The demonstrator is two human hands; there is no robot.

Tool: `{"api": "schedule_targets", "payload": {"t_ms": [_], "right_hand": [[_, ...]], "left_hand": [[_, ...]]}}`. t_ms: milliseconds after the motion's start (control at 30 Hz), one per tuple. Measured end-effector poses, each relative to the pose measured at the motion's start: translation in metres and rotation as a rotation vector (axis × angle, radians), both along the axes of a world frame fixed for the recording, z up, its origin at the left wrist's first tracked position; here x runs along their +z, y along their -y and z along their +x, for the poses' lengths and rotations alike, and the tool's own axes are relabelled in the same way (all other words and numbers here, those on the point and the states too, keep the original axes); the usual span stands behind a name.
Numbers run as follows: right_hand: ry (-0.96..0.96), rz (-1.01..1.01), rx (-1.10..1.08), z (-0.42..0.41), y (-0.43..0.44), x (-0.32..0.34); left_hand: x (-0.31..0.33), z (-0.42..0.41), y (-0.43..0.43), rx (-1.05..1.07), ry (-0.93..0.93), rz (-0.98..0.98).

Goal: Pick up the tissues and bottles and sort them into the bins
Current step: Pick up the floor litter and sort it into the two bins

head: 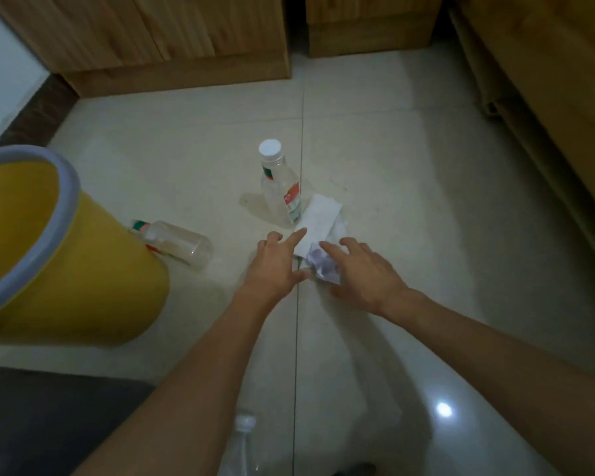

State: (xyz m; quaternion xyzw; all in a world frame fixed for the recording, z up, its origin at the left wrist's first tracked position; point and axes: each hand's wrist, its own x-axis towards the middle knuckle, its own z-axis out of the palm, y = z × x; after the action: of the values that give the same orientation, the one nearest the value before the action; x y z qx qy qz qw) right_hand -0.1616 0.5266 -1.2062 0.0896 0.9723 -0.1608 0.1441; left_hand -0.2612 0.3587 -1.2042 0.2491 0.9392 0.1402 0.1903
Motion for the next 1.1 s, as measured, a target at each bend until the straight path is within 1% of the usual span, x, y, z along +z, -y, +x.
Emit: {"api": "schedule_targets", "payload": {"t_ms": [100,233,533,800,967,1100], "right_hand": [[-0.001,-0.036,-0.024,-0.016,0.010,-0.014],[-0.032,-0.116,-0.066,-0.019,0.014,-0.026],[-0.172,-0.209,-0.145,0.012,-0.021,-0.027],[-0.163,-0.247,-0.225,0.047,-0.049,-0.034],[-0.216,-0.238,-0.226,0.054,-0.053,-0.037],[-0.239,-0.228,-0.229,0.062,-0.054,-0.039]], "left_hand": [[-0.017,-0.007,0.000,-0.024,0.020,-0.016],[-0.030,-0.013,-0.004,-0.066,-0.032,-0.054],[-0.050,-0.014,-0.015,-0.058,-0.085,0.085],[-0.073,-0.007,-0.021,-0.054,-0.137,0.247],[-0.079,0.001,-0.018,-0.022,-0.155,0.276],[-0.067,0.009,-0.016,0.033,-0.140,0.288]]}}
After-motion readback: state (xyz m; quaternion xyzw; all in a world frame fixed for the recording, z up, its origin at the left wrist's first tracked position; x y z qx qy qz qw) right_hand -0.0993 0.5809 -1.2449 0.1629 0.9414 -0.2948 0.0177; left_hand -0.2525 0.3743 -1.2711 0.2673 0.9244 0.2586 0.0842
